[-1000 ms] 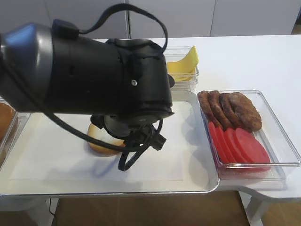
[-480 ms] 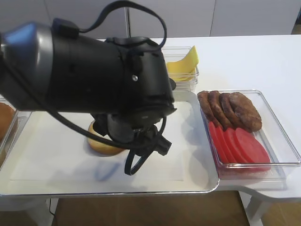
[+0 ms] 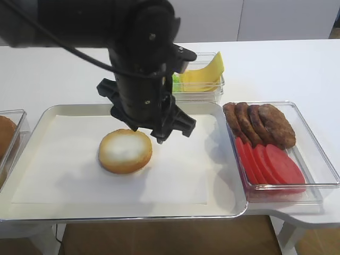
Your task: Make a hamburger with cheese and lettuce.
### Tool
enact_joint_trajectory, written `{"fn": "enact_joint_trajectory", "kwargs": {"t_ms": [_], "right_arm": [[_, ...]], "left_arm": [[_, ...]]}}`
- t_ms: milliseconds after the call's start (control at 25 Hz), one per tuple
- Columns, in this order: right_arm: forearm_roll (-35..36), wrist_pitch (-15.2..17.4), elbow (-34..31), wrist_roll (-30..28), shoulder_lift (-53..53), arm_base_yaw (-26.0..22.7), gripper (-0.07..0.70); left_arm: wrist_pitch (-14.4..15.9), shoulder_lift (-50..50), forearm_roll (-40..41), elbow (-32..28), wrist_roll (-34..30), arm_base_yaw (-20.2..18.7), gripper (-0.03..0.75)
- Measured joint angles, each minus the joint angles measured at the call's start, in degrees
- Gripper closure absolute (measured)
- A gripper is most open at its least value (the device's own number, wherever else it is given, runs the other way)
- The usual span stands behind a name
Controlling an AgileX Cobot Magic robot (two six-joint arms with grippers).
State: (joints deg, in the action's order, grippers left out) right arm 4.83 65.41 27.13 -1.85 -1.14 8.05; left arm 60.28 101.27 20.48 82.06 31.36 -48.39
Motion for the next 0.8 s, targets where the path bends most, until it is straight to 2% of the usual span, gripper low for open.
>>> {"fn": "enact_joint_trajectory", "kwargs": {"t_ms": [120, 320, 480, 800], "right_arm": [[0.0, 0.0, 0.0, 0.0, 0.0, 0.0, 0.153], [0.0, 0.0, 0.0, 0.0, 0.0, 0.0, 0.153], [0.0, 0.0, 0.0, 0.0, 0.0, 0.0, 0.153], [0.0, 0.0, 0.0, 0.0, 0.0, 0.0, 0.153]], "left_arm": [[0.3, 0.0, -6.8, 0.6, -7.0, 4.2, 0.319], [1.1, -0.1, -15.3, 0.7, -15.1, 11.0, 0.319], [2.2, -2.6, -17.9, 0.7, -18.3, 16.5, 0.319], [6.3, -7.1, -23.6, 0.7, -23.9, 27.8, 0.319]]}}
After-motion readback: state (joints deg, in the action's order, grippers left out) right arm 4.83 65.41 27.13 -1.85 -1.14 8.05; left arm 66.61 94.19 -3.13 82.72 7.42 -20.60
